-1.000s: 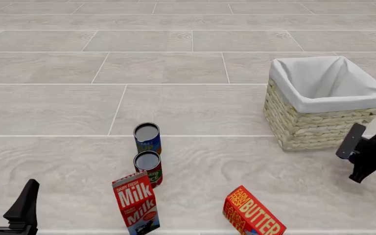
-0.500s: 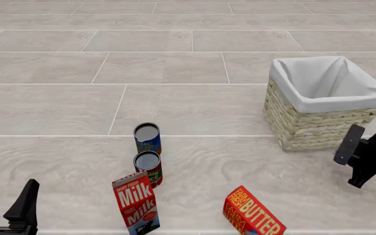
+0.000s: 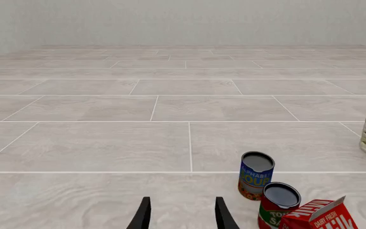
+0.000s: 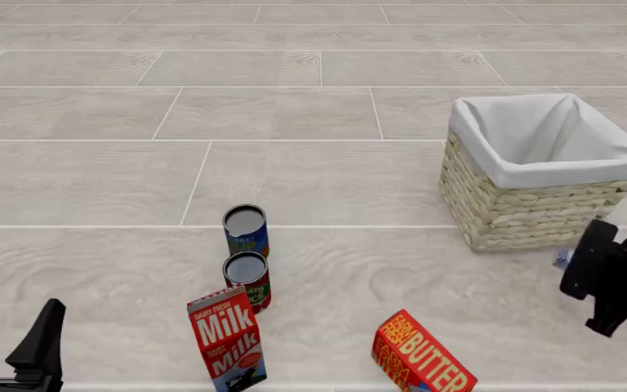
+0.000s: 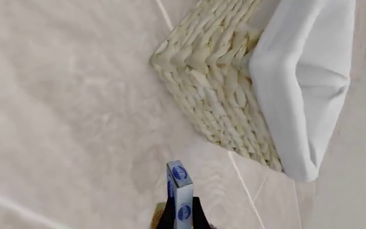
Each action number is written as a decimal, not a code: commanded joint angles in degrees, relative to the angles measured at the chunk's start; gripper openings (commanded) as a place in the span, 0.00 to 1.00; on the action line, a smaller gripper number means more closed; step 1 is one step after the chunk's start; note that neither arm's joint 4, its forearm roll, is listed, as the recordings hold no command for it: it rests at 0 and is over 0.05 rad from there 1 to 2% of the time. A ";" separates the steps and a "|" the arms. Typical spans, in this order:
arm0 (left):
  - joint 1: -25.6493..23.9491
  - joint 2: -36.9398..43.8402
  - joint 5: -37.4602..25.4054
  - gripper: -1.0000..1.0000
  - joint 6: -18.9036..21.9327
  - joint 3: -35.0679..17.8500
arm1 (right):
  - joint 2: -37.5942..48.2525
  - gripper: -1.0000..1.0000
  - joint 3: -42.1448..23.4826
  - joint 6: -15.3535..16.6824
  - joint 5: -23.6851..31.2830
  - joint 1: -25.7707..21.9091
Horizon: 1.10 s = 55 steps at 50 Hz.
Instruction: Pick the cream cheese and place it in the basket.
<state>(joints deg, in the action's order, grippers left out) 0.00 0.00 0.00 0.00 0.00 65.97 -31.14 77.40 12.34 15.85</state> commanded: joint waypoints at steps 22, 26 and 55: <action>0.00 0.00 0.00 1.00 0.00 0.00 | -16.84 0.00 -21.27 -31.91 27.03 -16.89; 0.00 0.00 0.00 1.00 0.00 0.00 | -18.42 0.00 -24.07 -37.54 28.77 -19.29; 0.00 0.00 0.00 1.00 0.00 0.00 | -14.53 0.00 -34.73 -63.61 24.92 -17.08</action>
<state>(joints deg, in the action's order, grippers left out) 0.00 0.00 0.00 0.00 0.00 49.70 -61.78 21.84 38.51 -2.82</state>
